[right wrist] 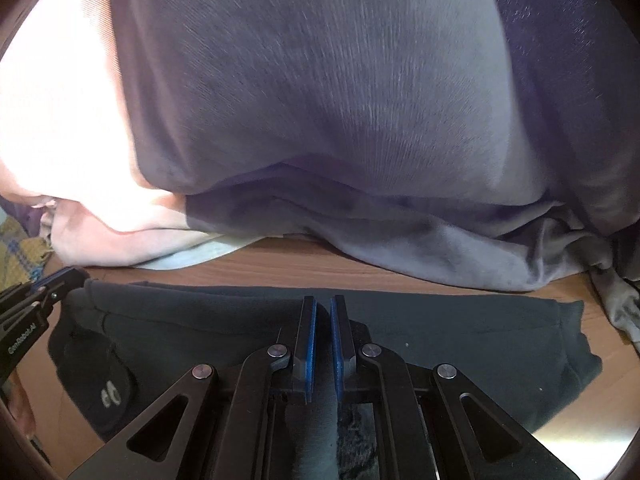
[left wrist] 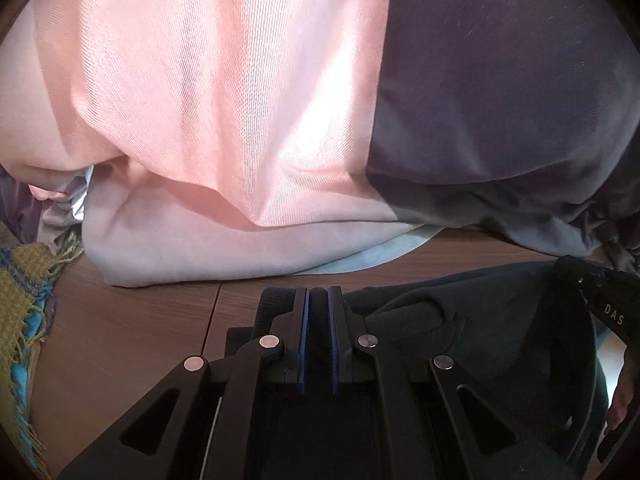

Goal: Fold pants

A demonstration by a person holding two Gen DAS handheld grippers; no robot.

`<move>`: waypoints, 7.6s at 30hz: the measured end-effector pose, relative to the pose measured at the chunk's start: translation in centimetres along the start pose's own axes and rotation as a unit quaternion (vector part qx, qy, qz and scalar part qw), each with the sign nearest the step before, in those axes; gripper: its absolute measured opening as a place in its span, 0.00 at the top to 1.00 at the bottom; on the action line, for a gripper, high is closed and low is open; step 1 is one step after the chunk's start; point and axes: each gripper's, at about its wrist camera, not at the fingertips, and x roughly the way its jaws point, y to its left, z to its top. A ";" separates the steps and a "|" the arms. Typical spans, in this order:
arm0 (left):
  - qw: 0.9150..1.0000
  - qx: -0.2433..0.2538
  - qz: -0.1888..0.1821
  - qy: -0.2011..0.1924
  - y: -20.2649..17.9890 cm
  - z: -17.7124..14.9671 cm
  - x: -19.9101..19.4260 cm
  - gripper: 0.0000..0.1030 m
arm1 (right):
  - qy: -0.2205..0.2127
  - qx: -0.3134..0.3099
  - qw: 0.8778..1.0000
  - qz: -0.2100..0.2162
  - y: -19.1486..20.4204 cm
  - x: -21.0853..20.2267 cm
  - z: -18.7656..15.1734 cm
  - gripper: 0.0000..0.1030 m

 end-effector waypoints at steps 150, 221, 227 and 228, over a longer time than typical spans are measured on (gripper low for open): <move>0.987 0.144 -0.027 -0.061 -17.6 -4.8 -7.4 0.33 | -0.026 0.010 0.996 -0.090 -17.5 -8.9 -0.4 0.93; 0.937 0.277 -0.199 0.076 -16.2 3.5 2.3 0.90 | 0.098 -0.292 0.945 0.108 -7.9 0.0 2.6 0.91; 0.942 0.251 -0.193 0.110 -16.9 3.5 5.9 0.90 | 0.120 -0.275 0.950 0.084 -7.2 4.0 3.0 0.91; 0.943 0.248 -0.192 0.114 -16.9 3.3 6.3 0.90 | 0.122 -0.272 0.951 0.083 -7.1 4.5 2.8 0.91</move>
